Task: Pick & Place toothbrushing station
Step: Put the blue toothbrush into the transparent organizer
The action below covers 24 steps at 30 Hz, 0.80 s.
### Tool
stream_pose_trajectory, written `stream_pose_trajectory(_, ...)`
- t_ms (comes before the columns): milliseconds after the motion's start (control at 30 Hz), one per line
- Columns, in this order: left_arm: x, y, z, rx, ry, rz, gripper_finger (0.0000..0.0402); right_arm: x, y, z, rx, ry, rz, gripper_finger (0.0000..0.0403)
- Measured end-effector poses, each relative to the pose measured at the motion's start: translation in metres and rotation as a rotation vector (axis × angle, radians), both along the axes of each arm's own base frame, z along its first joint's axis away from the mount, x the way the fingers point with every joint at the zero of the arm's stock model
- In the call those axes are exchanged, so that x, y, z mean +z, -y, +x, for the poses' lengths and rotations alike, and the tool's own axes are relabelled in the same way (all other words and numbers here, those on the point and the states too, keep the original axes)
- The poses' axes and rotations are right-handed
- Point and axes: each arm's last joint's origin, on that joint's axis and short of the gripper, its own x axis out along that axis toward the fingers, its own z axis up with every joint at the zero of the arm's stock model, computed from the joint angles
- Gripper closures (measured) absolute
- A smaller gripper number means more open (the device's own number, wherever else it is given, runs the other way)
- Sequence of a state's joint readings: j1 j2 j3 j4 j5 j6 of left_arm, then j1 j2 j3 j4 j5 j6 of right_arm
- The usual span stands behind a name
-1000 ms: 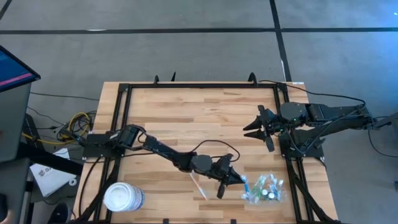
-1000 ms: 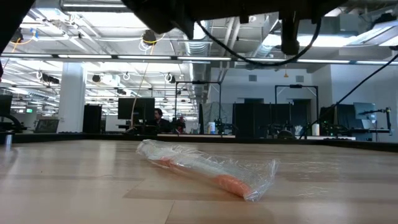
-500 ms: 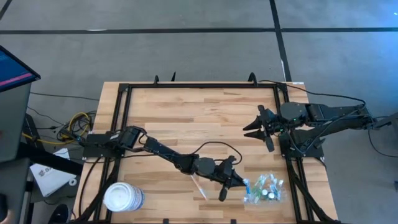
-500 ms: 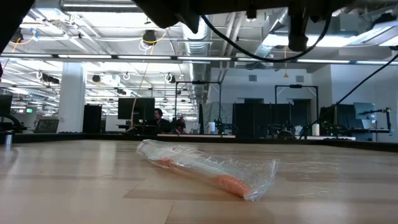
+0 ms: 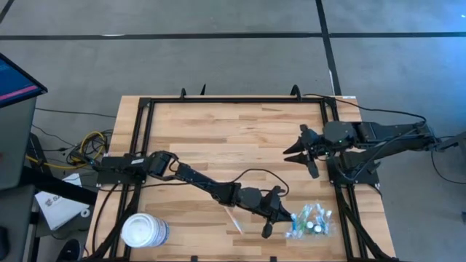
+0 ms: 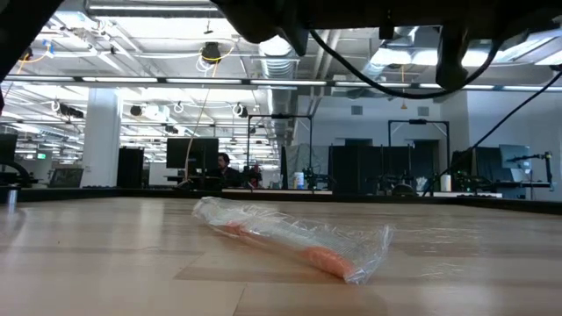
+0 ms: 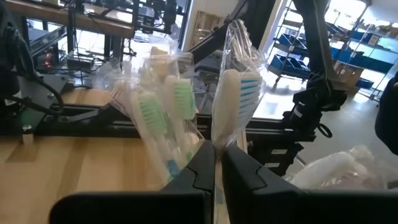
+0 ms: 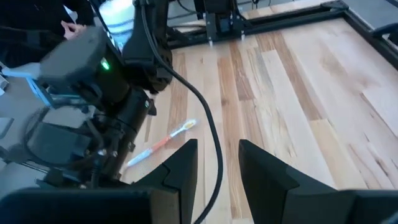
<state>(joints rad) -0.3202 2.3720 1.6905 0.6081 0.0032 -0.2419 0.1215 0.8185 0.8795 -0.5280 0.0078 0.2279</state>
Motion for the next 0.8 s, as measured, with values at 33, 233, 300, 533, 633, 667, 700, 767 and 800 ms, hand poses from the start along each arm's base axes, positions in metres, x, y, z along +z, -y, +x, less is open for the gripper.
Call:
stream_pose_trajectory(33,-0.002,0.000,0.000,0.000,0.001,0.000,0.0400,-0.001,0.000,0.000,0.000,-0.008,-0.001,0.0294)
stream_pose_trajectory(233,-0.010,0.002,0.001,0.000,-0.020,0.005,0.0400,-0.002,0.000,0.001,0.001,-0.013,-0.003,0.0294)
stream_pose_trajectory(300,-0.012,0.002,0.001,0.000,-0.025,0.007,0.0400,-0.001,0.000,0.001,0.001,-0.008,-0.003,0.0294)
stream_pose_trajectory(533,-0.012,0.001,0.001,0.001,-0.026,0.007,0.0400,-0.001,0.000,0.001,0.001,-0.010,-0.003,0.0294)
stream_pose_trajectory(633,-0.012,0.001,0.001,0.002,-0.026,0.007,0.0399,-0.001,0.000,0.001,0.001,-0.010,-0.003,0.0294)
stream_pose_trajectory(667,-0.012,0.001,0.001,0.002,-0.027,0.007,0.0400,-0.001,0.000,0.001,0.001,-0.010,-0.003,0.0294)
stream_pose_trajectory(700,-0.012,0.001,0.001,0.002,-0.027,0.008,0.0400,-0.001,0.000,0.001,0.001,-0.010,-0.003,0.0294)
stream_pose_trajectory(767,-0.012,0.001,0.001,0.002,-0.028,0.008,0.0400,-0.001,0.000,0.001,0.001,-0.010,-0.003,0.0294)
stream_pose_trajectory(800,-0.012,0.001,0.001,0.002,-0.028,0.008,0.0400,-0.001,0.000,0.001,0.001,-0.010,-0.003,0.0294)
